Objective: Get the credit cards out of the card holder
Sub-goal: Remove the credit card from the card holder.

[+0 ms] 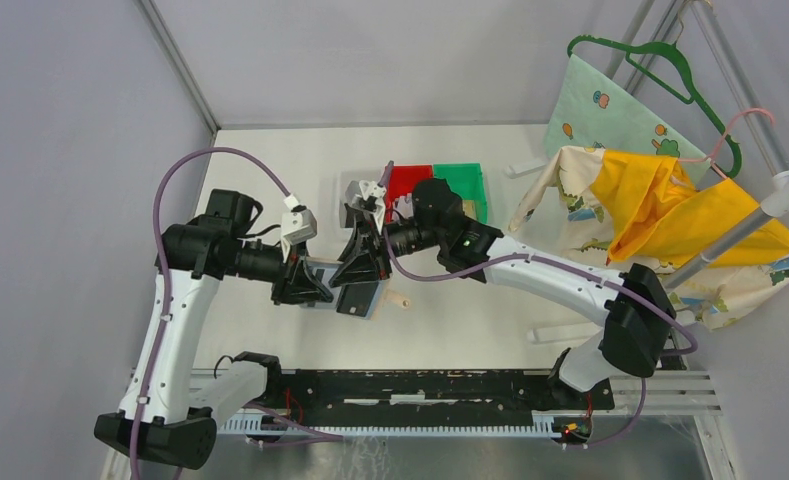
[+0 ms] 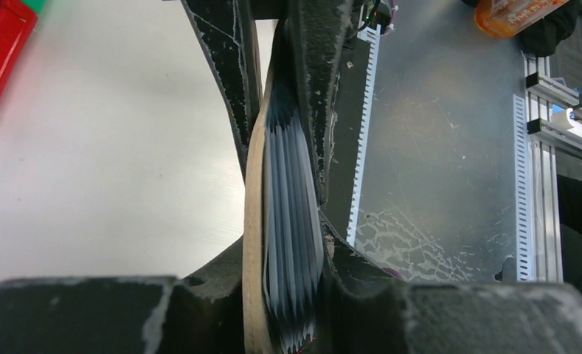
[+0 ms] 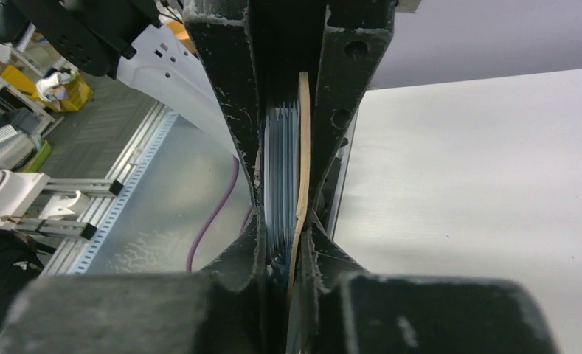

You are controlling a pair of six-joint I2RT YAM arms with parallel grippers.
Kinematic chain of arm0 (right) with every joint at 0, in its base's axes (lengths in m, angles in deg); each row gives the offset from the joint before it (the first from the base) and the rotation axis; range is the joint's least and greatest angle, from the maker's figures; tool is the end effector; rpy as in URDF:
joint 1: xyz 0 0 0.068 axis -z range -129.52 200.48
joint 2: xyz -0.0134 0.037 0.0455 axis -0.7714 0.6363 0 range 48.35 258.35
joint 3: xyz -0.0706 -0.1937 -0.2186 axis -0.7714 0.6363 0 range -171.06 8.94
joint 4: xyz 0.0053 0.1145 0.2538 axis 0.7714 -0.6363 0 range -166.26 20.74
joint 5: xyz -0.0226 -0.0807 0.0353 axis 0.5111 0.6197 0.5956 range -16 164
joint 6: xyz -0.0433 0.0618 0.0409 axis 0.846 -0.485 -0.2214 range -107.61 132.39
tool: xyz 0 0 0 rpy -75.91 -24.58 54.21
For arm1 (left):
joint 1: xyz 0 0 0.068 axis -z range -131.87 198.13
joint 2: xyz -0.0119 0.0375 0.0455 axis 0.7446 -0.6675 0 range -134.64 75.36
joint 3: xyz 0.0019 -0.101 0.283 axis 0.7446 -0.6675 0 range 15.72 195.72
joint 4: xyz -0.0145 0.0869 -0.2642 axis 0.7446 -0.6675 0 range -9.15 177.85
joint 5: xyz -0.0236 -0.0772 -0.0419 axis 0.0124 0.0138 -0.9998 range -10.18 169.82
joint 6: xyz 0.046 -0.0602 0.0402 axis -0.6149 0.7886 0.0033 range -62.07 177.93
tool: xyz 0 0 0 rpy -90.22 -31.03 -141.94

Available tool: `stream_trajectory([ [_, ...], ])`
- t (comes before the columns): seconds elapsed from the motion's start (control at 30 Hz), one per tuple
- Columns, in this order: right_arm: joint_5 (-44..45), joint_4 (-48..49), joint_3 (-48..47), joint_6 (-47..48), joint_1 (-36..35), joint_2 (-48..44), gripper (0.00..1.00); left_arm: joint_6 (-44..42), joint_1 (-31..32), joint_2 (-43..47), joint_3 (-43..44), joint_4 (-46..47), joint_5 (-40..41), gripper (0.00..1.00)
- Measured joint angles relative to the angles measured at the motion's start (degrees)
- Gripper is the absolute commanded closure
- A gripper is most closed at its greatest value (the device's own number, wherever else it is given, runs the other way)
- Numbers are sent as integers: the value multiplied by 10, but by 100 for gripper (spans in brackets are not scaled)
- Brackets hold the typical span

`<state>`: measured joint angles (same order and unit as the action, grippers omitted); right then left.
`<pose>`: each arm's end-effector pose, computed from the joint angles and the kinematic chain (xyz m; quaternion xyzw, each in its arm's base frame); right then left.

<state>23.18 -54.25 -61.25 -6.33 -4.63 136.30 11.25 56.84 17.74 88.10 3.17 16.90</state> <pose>0.1808 0.3616 0.3769 -0.4854 0.5287 0.6227 0.3117 0.1279 -0.0878 0.3837 0.4709 0.7015 -0.4376 0.3077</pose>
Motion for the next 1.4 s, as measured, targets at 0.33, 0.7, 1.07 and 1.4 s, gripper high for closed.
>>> stream_trajectory([
  [0.33,22,146,114,-112,27,-42,100,1,0,16,-8,10,-34,37],
  [0.7,88,307,200,-191,28,-83,95,227,0,53,-77,218,-71,75],
  [1.07,131,334,204,-218,34,-90,31,391,4,62,-80,334,-25,98],
  [1.4,265,212,223,-200,73,-228,42,403,3,22,-80,342,72,97],
])
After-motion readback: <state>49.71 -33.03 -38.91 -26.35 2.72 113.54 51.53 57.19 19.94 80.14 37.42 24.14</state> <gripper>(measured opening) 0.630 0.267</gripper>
